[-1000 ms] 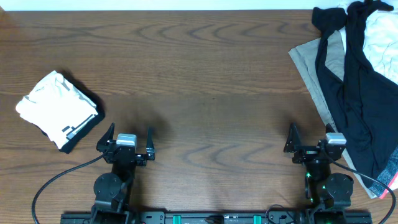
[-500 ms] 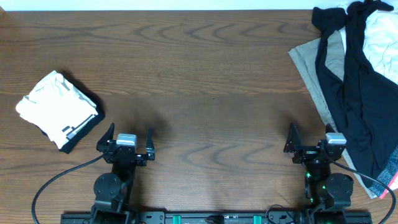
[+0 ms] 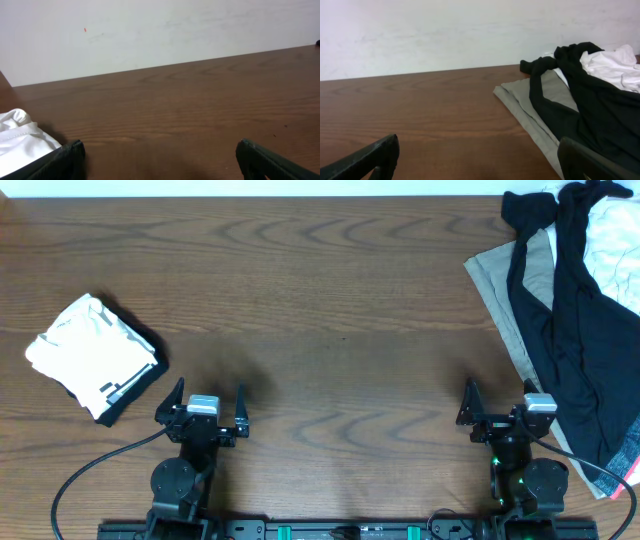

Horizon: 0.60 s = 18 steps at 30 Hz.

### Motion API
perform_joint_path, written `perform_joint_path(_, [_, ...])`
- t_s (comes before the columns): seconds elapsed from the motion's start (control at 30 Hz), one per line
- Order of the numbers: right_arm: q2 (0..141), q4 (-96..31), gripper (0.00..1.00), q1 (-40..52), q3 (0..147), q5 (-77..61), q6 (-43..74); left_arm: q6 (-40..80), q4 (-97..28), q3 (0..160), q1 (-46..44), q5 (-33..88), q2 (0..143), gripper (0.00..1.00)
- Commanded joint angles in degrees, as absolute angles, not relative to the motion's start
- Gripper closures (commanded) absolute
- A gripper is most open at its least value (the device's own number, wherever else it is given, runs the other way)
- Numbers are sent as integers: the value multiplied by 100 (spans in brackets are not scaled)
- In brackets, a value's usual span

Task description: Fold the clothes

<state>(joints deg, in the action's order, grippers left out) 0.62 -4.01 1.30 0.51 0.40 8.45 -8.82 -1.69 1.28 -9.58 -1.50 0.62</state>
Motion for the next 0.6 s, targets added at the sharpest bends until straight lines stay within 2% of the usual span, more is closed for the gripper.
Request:
perform_joint_path(0.0, [32, -414, 1, 80, 32, 12, 764, -827, -403, 23, -952, -196, 34, 2])
perform_joint_path(0.13, [32, -224, 1, 80, 32, -36, 770, -825, -403, 23, -952, -193, 34, 2])
perform_joint_path(0.33, [32, -97, 1, 80, 34, -303, 768, -176, -405, 25, -952, -202, 73, 2])
perform_joint_path(0.57, [121, -1103, 1, 80, 580, 349, 1090, 231, -998, 532, -952, -202, 561, 2])
